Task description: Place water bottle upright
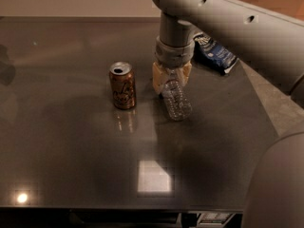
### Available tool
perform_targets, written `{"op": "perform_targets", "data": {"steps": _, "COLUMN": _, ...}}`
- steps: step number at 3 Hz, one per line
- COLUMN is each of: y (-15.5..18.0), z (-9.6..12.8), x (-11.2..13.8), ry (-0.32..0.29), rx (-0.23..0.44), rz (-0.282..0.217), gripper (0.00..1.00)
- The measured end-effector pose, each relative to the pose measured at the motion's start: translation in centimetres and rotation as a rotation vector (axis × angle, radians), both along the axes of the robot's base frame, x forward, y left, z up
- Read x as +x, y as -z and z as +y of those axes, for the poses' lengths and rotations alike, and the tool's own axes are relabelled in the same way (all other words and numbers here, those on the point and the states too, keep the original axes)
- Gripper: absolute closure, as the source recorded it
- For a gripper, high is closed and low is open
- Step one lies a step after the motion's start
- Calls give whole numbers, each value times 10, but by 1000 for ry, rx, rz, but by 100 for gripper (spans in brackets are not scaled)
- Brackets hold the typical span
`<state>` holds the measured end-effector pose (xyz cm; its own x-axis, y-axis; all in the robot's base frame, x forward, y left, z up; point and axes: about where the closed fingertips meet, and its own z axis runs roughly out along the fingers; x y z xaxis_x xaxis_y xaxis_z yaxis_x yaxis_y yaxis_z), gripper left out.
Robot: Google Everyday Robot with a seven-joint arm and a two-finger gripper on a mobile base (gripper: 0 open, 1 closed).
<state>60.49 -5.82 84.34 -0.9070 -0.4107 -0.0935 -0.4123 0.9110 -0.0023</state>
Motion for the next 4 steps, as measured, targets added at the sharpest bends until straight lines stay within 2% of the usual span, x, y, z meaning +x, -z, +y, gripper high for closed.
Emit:
{"op": "perform_targets", "data": {"steps": 1, "y": -7, "z": -2, "x": 0, "ry": -24, "rx": 13, "rz": -9, "gripper": 64}}
{"op": "perform_targets", "data": {"steps": 2, "y": -21, "z": -15, "x": 0, "ry": -92, "rx": 62, "rz": -44, "gripper": 95}}
{"op": "perform_targets", "data": {"steps": 3, "y": -37, "z": -24, "x": -2, "ry": -170, "rx": 97, "rz": -95, "gripper": 100}}
{"op": "perform_targets", "data": {"steps": 4, "y": -63, "z": -27, "x": -6, "ry": -275, "rx": 126, "rz": -181, "gripper": 100}}
